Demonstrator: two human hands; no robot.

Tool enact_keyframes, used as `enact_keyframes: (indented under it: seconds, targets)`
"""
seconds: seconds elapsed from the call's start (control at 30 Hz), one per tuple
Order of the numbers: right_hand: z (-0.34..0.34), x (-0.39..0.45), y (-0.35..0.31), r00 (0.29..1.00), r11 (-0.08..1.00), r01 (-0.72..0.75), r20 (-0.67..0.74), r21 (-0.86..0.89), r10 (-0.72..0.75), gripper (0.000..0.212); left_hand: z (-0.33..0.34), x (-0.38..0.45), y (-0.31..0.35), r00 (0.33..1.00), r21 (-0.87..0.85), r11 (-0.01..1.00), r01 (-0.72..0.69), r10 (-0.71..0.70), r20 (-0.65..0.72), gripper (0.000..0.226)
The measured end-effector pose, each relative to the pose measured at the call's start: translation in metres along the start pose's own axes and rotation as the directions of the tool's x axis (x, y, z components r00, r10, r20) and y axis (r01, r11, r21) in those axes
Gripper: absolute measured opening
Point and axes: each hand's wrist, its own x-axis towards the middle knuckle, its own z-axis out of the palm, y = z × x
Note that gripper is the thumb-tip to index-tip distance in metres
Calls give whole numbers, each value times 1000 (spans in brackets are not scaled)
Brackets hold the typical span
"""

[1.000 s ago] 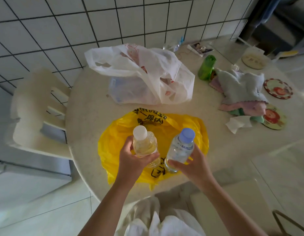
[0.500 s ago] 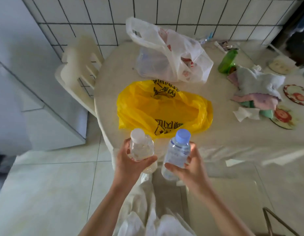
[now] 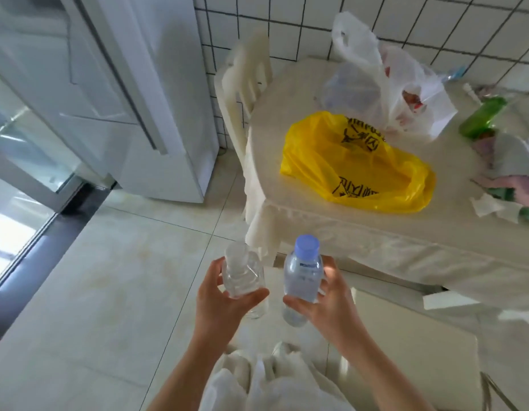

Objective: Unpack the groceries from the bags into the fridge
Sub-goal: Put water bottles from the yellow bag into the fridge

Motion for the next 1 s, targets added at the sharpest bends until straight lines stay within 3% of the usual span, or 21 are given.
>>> enact_keyframes:
  seconds: [0.23, 0.6, 1.0]
  targets:
    - [107, -11, -39, 985, 991, 100, 150, -87, -86, 72, -111, -20, -28, 984, -57, 998, 18, -28, -174, 59]
    - [316, -29, -108, 925, 981, 193, 339, -30, -172, 74, -318, -26, -81, 907, -61, 995, 82, -99, -409, 64]
    - [437, 33, -184, 862, 981, 194, 477, 1, -171, 75, -426, 46, -98, 801, -144, 984, 102, -167, -575, 66]
